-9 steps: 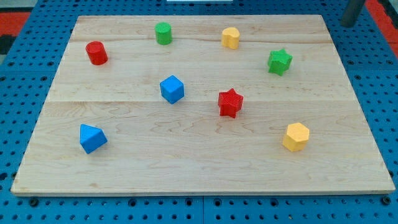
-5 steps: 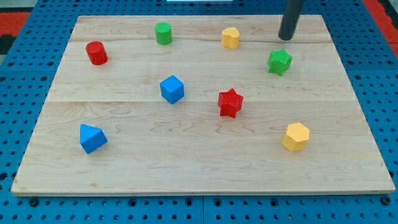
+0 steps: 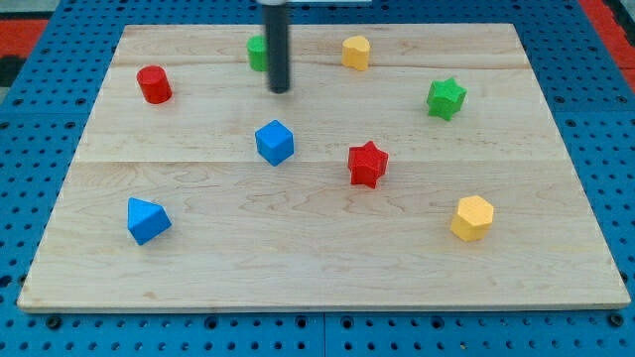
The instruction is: Move the red circle green circle towards the top center of the board
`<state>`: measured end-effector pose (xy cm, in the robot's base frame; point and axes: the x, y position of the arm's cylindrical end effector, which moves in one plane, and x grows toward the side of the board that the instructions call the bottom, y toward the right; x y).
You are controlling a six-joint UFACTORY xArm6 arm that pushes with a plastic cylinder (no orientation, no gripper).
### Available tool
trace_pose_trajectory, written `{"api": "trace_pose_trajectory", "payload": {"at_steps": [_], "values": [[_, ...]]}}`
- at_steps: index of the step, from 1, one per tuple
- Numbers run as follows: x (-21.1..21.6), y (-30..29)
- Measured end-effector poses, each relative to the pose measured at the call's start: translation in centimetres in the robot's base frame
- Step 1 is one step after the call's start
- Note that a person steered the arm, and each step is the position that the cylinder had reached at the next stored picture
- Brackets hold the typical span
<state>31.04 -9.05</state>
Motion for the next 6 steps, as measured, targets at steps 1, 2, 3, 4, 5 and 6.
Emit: {"api": "trace_pose_trajectory", "payload": {"at_steps": [1, 2, 3, 4, 5, 6], "values": [[-3.8, -5.7], [-5.3, -5.7], [-6.3, 2.2], [-5.5, 4.6], [2.8, 0.9], [6.1, -8.7]]}}
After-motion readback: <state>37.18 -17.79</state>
